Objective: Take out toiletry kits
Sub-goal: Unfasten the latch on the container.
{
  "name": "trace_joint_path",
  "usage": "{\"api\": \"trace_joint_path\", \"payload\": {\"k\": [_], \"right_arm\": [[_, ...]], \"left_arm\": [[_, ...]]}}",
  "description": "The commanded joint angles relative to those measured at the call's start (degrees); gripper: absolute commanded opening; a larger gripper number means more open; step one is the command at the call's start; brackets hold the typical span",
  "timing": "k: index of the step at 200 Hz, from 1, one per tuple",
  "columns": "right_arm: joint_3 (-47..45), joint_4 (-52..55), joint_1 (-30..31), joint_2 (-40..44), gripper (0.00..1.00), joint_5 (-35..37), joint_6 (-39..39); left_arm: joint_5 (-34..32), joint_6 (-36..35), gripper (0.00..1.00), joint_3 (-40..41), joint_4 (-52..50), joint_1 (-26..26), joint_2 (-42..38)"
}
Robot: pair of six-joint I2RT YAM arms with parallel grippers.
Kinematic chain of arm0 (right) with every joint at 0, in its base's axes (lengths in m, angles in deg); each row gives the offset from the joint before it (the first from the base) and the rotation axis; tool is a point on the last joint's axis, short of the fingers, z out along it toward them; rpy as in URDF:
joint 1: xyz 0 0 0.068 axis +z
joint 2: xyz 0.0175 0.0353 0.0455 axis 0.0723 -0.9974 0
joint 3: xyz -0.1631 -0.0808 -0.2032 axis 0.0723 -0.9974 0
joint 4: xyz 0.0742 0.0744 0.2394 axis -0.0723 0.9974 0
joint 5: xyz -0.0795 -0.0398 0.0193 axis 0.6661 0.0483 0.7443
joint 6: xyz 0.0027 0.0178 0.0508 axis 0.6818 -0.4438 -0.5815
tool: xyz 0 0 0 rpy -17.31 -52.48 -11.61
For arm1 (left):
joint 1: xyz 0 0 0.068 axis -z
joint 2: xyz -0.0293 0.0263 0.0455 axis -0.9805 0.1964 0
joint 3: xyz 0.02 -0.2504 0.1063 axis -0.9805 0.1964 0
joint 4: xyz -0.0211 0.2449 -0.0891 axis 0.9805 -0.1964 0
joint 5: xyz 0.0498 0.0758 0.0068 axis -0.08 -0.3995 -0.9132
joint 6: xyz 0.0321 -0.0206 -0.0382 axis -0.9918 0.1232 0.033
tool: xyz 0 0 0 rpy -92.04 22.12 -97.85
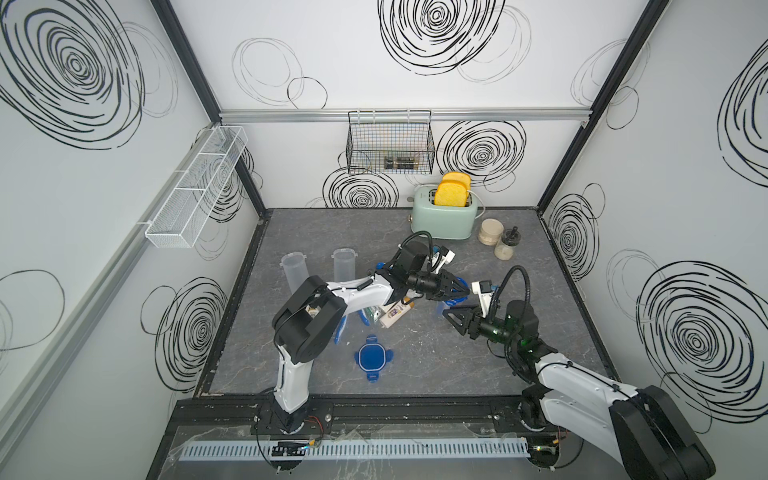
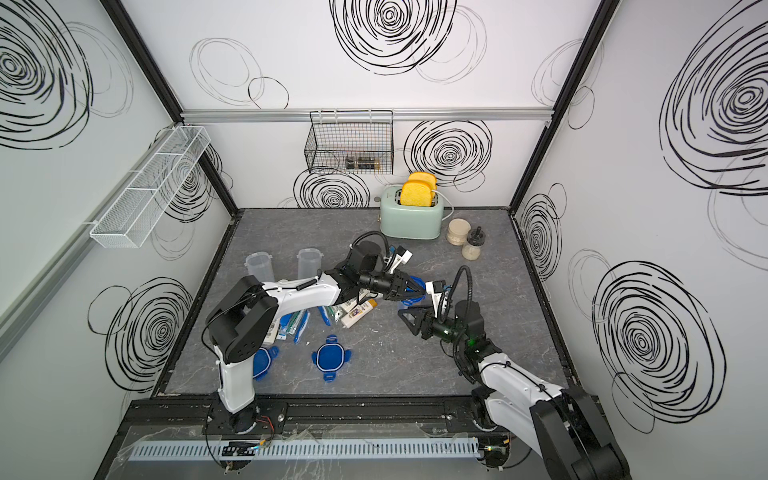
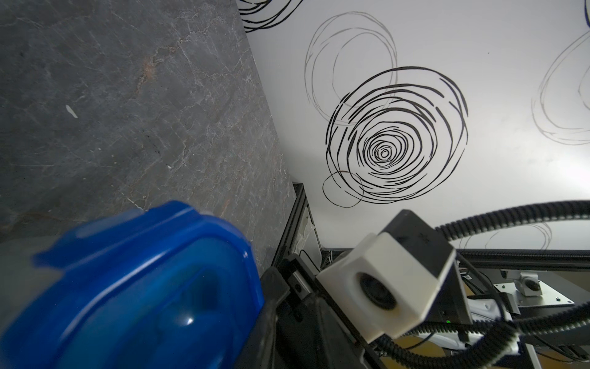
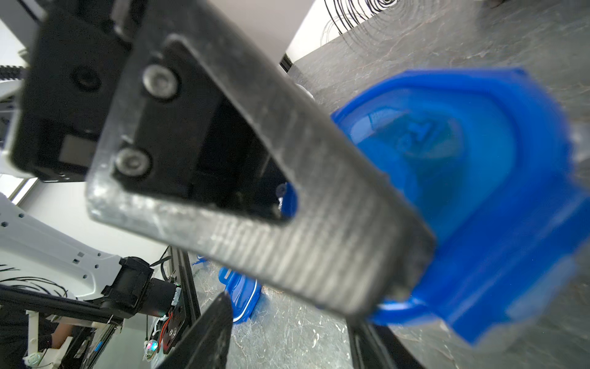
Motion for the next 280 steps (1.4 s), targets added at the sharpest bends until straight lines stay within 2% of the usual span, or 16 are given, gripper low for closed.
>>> {"api": "trace_joint_path", "payload": {"k": [1, 57, 131, 175, 206, 241, 280], "right_arm": [[2.4, -6.5, -0.2, -0.8, 0.59, -0.9, -0.3], [1.6, -15.2, -0.2, -4.2, 0.58, -4.7, -0.4], [0.3, -23.8, -0.1, -4.3, 0.57, -7.8, -0.6], [1.0, -27.1, 2.0, -4.9, 0.59, -11.3, 0.5], [0.8, -26.8, 2.3, -5.0, 0.59, -11.0, 1.5], [1.5, -21.0, 2.3, -4.2, 0.61, -10.3, 3.3], [2.8, -4.1, 2.1, 2.1, 0.7, -4.5, 6.9]], "left_arm": [[-3.2, -1.2, 0.26, 1.5, -4.0, 0.3, 2.9], [-3.4, -0.7, 0.26, 1.9, -3.3, 0.5, 3.5], [-3.4, -0.1, 0.26, 3.1, -2.0, 0.7, 3.8], [-3.5, 0.0, 0.26, 3.6, -1.6, 1.0, 4.1], [-3.5, 0.3, 0.26, 4.2, -0.9, 1.0, 4.1], [-3.3, 0.1, 0.26, 3.8, -1.2, 0.9, 3.5], [-3.1, -1.5, 0.26, 0.9, -4.5, 0.4, 1.0]]}}
